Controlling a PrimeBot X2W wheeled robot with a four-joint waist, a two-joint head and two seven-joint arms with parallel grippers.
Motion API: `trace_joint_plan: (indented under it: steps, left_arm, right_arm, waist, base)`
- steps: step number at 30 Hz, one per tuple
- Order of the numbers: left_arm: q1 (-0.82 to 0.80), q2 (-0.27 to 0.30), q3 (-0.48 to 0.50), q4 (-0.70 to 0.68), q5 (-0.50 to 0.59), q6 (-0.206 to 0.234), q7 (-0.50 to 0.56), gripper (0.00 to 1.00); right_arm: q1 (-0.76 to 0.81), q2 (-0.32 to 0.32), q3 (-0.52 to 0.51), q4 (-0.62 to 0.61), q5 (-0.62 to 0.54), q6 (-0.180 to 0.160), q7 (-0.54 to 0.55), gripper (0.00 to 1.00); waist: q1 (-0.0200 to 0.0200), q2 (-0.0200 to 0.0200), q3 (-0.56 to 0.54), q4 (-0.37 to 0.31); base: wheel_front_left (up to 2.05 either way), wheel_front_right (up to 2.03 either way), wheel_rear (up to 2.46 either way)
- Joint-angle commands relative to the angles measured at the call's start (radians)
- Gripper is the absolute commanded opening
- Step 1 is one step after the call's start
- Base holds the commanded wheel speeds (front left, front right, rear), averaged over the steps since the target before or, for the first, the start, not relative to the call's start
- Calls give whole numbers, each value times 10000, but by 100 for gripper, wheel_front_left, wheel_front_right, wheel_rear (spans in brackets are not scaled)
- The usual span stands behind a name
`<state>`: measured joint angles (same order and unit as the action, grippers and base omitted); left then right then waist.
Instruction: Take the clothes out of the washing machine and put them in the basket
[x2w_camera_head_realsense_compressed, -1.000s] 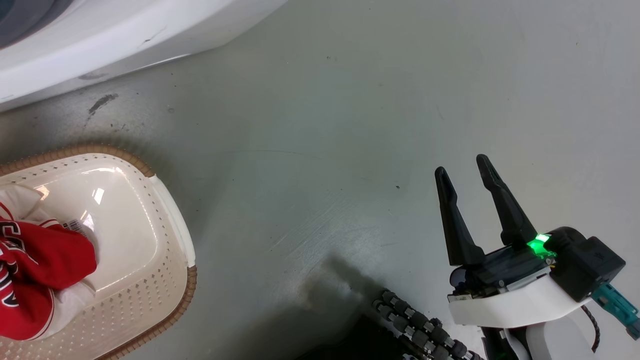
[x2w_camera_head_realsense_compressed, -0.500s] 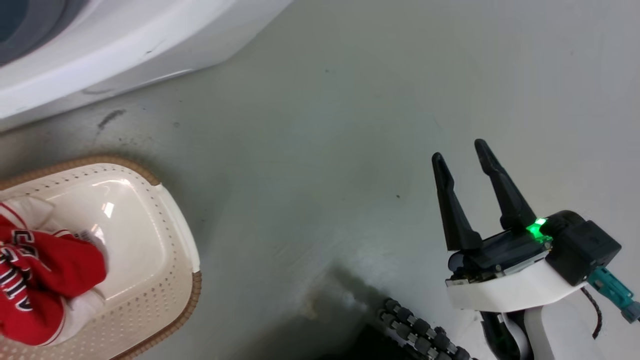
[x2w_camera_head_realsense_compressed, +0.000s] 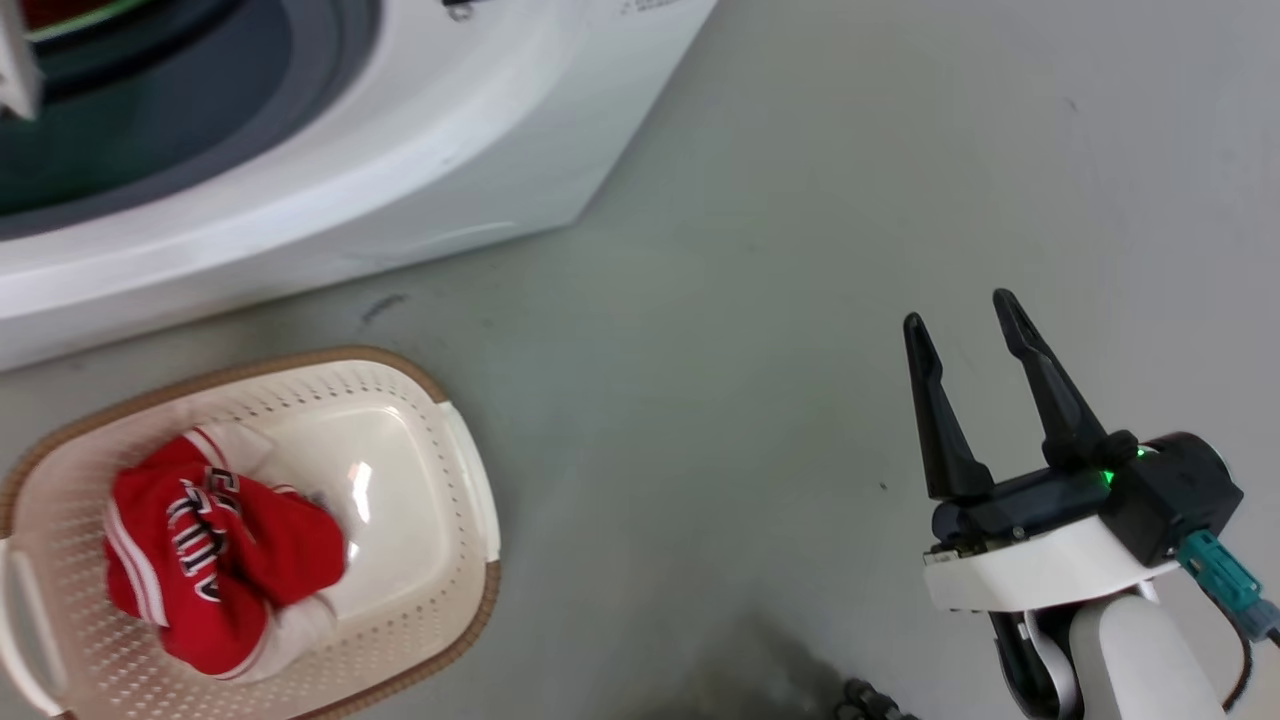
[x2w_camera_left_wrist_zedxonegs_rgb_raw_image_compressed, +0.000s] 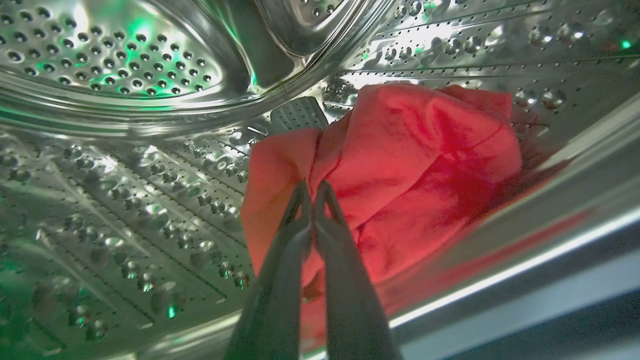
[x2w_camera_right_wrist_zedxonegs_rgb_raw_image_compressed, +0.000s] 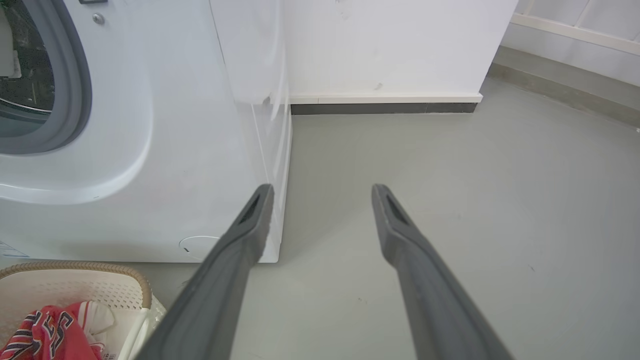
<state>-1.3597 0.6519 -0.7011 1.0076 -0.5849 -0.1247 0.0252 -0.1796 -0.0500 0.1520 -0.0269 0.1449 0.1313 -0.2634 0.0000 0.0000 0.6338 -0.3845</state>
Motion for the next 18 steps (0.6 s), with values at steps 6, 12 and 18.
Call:
trace_joint_plan:
  steps: [6,12,18]
  left_arm:
    - [1501,-682,-32,129,-300,-4,-1342,0]
    - [2747,-1092,-93,76,-442,139,-2376,0]
    - [3677,-1268,-6,-517,-328,481,-2856,0]
  right_arm:
    - [479,-5,-328,287,-473,-10,-20,100]
    - [770,-5,-487,473,-771,-10,-20,100]
    - [1092,-5,-590,572,-944,-9,-18,100]
  waist:
    - [0,0,-1632,1053]
    - [0,0,-2541,1425]
    - [0,0,-3193,1706]
  base:
    - [0,0,0]
    - [0,0,0]
    - [0,0,0]
